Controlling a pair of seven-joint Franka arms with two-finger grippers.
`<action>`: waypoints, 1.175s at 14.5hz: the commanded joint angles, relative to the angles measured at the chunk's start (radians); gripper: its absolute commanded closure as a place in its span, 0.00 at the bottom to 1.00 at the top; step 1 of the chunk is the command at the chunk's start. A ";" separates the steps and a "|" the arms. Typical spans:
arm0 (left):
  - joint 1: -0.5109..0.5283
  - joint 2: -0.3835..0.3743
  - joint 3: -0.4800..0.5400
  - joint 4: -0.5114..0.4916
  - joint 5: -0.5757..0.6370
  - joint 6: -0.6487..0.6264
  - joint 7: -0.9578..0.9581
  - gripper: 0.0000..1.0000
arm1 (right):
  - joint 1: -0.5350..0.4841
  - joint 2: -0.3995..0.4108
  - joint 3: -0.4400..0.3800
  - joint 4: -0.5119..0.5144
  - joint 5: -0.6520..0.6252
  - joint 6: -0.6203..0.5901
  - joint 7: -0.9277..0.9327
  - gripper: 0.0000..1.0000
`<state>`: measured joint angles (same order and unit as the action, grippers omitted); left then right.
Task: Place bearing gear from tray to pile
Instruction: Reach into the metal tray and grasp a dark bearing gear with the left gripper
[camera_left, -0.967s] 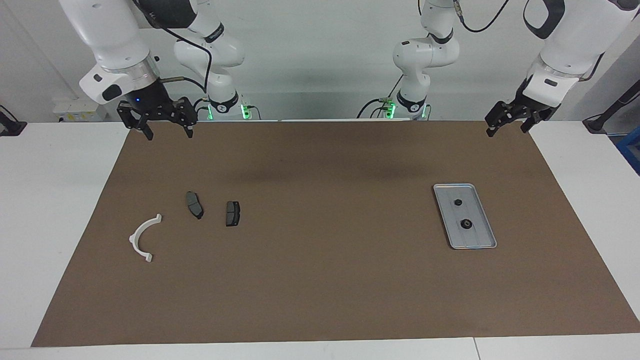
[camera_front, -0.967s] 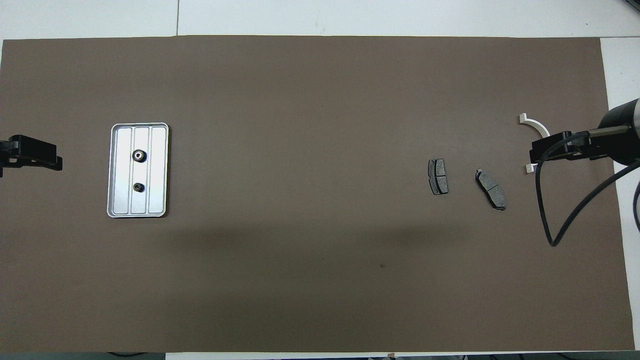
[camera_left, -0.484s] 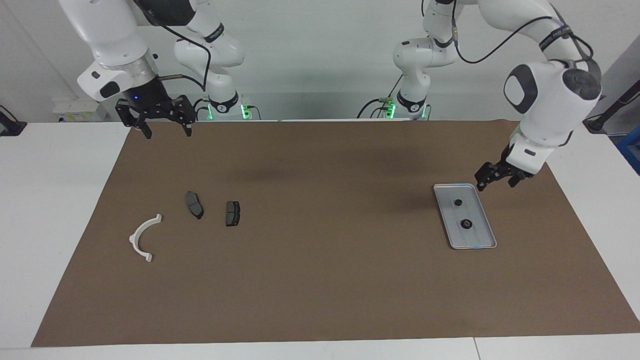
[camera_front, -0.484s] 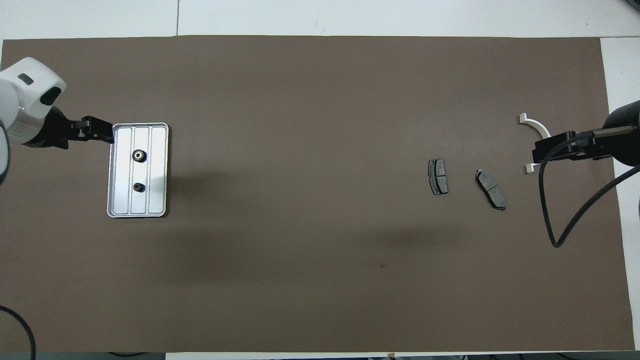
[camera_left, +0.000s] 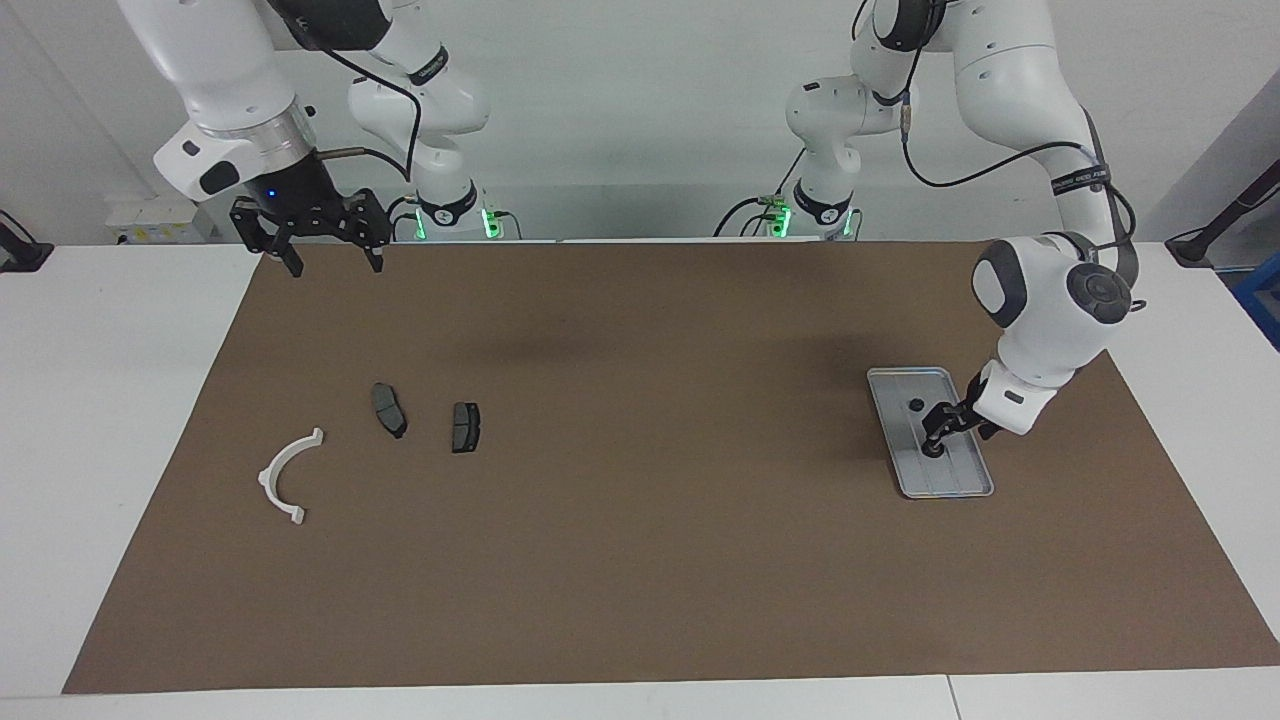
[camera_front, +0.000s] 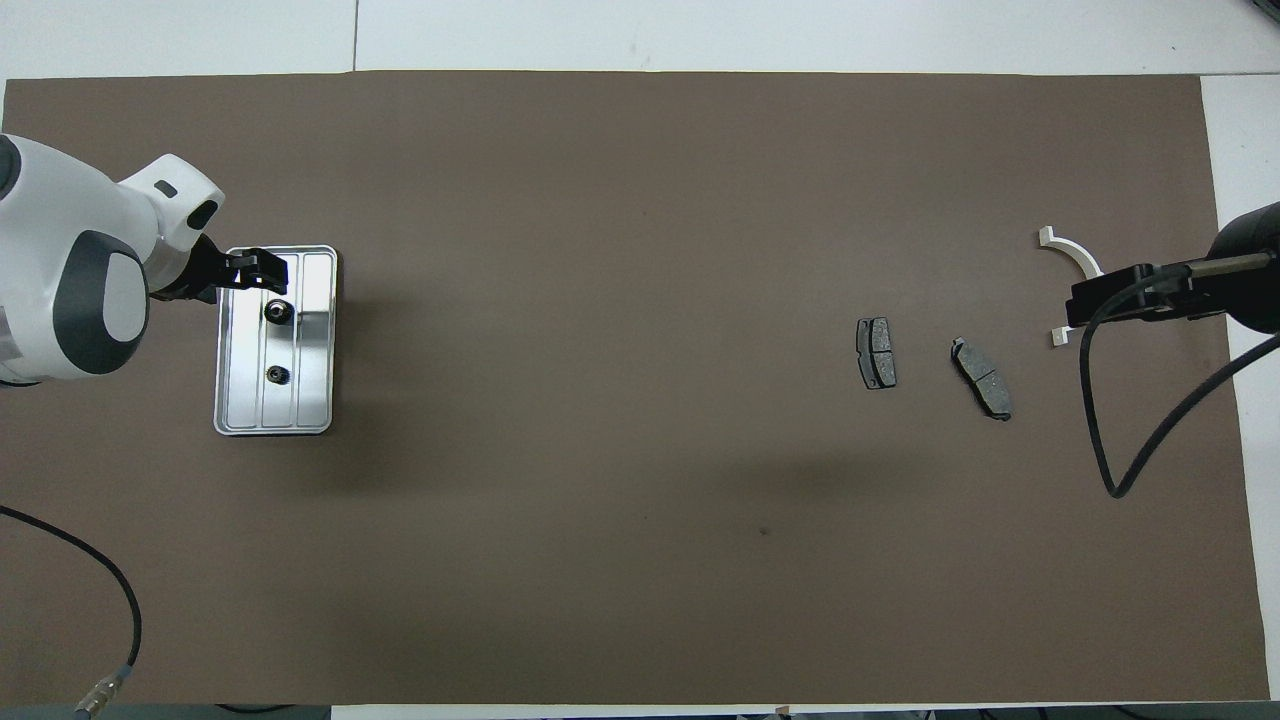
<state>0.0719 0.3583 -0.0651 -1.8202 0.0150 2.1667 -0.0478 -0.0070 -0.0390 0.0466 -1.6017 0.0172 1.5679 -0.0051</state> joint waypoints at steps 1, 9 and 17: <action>0.006 -0.013 0.001 -0.065 0.008 0.054 -0.001 0.25 | -0.015 -0.021 0.001 -0.017 0.026 -0.009 -0.038 0.00; -0.003 -0.022 -0.001 -0.143 0.007 0.119 -0.060 0.29 | -0.004 -0.027 0.002 -0.024 0.026 -0.011 -0.029 0.00; -0.010 -0.013 -0.004 -0.070 -0.013 0.025 -0.096 1.00 | -0.002 -0.041 0.004 -0.049 0.024 -0.006 -0.026 0.00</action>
<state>0.0705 0.3582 -0.0730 -1.9259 0.0119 2.2594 -0.1045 -0.0055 -0.0443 0.0530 -1.6064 0.0172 1.5662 -0.0112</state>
